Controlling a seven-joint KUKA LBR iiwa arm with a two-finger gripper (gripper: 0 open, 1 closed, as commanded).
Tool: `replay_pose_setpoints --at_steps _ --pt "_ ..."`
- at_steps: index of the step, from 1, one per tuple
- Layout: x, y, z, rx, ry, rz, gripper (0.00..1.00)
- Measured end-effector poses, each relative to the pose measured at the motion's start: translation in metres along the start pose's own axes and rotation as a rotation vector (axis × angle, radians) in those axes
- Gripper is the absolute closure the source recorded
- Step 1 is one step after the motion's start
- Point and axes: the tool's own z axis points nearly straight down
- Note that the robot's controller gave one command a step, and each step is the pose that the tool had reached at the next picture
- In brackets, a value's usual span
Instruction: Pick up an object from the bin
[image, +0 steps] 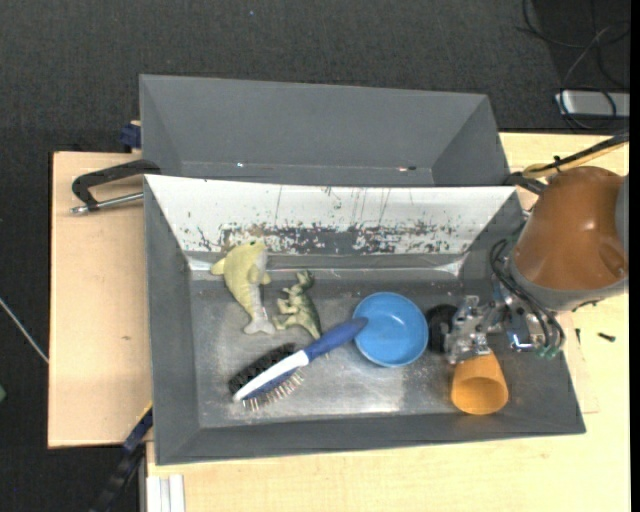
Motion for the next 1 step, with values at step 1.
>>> replay_pose_setpoints --at_steps 1 --pt "-0.0198 0.0202 -0.2000 0.004 -0.017 0.421 1.00"
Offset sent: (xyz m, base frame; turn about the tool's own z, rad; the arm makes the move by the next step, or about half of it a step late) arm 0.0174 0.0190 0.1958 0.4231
